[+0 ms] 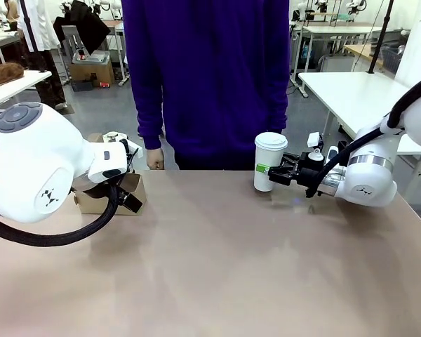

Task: Pour a drink into a cup and package it in a carrier.
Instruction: When a person places the Paper Cup Lid on the 600 ml Paper Cup , lift the 600 ml Paper Cup.

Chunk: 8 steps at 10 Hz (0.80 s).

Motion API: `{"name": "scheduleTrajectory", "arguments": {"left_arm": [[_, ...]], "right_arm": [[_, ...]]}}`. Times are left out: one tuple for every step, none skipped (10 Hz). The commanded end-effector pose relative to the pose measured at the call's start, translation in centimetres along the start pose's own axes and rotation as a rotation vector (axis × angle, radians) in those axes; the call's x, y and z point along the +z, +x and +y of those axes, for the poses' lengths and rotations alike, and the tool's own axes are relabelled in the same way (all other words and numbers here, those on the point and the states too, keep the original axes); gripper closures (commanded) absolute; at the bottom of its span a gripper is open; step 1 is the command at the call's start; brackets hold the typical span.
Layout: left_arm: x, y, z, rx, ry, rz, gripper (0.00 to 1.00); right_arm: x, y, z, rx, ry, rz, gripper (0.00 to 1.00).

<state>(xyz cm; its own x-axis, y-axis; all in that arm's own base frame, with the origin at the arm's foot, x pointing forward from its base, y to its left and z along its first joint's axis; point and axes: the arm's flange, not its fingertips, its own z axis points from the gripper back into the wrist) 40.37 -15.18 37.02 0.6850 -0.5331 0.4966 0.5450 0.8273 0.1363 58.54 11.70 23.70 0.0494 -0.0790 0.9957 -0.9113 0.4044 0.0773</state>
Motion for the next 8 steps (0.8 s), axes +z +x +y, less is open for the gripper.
{"name": "scheduleTrajectory", "arguments": {"left_arm": [[0.0, 0.0, 0.0, 0.0, -0.001, -0.001, 0.0], [0.0, 0.0, 0.0, 0.0, -0.001, -0.001, 0.0], [0.0, 0.0, 0.0, 0.0, -0.001, -0.001, 0.0], [0.0, 0.0, 0.0, 0.0, -0.001, -0.001, 0.0], [0.0, 0.0, 0.0, 0.0, -0.001, -0.001, 0.0], [0.0, 0.0, 0.0, 0.0, -0.001, -0.001, 0.0], [0.0, 0.0, 0.0, 0.0, -0.001, -0.001, 0.0], [0.0, 0.0, 0.0, 0.0, -0.001, -0.001, 0.0]], "right_arm": [[-0.2, 0.6, 0.3, 0.005, 0.002, -0.008, 0.2], [0.0, 0.0, 0.0, 0.0, 0.0, 0.0, 0.2], [0.5, 1.1, -0.5, -0.012, 0.032, -0.013, 0.2], [1.3, 3.3, -1.3, -0.018, 0.041, -0.03, 0.2], [2.1, 5.8, -1.7, -0.021, 0.064, -0.048, 0.2], [2.8, 8.5, -2.0, -0.012, 0.09, -0.04, 0.2], [3.6, 11.5, -2.3, -0.003, 0.104, -0.036, 0.2], [4.6, 14.7, -2.0, 0.003, 0.118, -0.041, 0.2]]}}
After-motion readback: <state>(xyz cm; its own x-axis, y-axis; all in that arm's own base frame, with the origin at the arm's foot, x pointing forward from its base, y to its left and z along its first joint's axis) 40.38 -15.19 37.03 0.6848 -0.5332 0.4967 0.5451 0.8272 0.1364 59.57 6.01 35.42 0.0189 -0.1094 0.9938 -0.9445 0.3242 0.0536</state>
